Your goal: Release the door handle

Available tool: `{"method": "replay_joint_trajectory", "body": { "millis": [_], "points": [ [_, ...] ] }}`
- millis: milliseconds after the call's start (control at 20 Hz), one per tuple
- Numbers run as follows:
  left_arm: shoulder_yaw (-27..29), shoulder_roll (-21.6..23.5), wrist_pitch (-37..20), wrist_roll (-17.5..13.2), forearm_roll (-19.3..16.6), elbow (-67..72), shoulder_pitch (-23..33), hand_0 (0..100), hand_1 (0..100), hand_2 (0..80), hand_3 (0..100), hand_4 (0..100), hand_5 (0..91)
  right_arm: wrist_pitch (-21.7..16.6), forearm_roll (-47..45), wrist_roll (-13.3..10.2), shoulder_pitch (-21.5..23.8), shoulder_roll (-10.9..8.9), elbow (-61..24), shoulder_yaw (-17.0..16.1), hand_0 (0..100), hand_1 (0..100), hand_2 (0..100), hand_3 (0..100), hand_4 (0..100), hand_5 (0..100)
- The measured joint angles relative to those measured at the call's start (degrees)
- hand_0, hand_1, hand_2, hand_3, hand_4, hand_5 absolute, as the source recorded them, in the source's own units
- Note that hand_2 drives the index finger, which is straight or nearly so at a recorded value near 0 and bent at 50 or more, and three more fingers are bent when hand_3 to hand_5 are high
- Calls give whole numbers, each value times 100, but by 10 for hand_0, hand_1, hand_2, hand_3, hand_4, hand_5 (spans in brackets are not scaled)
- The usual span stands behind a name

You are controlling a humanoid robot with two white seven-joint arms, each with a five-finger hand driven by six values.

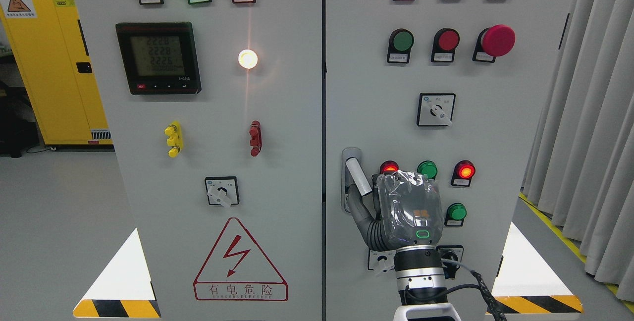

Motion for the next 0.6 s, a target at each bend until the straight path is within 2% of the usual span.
{"method": "replay_joint_trajectory", "body": {
  "millis": [600],
  "points": [
    [-1,0,-1,0,0,0,0,120,556,0,0,0,0,8,-2,-30,37,1,-52,-26,706,408,1000,1000,1000,1000]
  ]
}}
